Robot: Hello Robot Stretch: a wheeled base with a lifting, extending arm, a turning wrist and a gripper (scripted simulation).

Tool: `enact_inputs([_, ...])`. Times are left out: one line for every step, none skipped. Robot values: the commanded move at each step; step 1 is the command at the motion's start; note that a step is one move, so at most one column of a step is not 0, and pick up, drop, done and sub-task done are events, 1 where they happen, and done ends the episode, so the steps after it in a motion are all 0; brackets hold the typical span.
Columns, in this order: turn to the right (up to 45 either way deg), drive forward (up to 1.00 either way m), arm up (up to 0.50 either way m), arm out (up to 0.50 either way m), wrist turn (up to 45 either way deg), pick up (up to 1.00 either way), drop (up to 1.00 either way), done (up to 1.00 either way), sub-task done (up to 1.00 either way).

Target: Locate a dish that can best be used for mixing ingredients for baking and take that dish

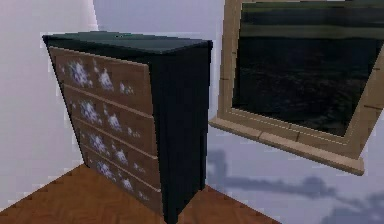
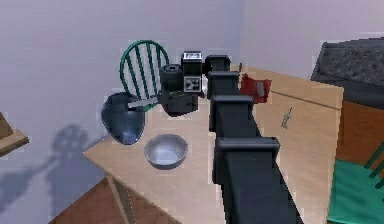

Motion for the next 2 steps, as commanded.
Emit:
enact_inputs([0.0,0.00,-0.26,0.00,0.0,0.00,0.00,0.00,0.00])
enact_inputs([0.0,0.00,0.00,0.00,0.0,1.00,0.00,0.00,0.00])
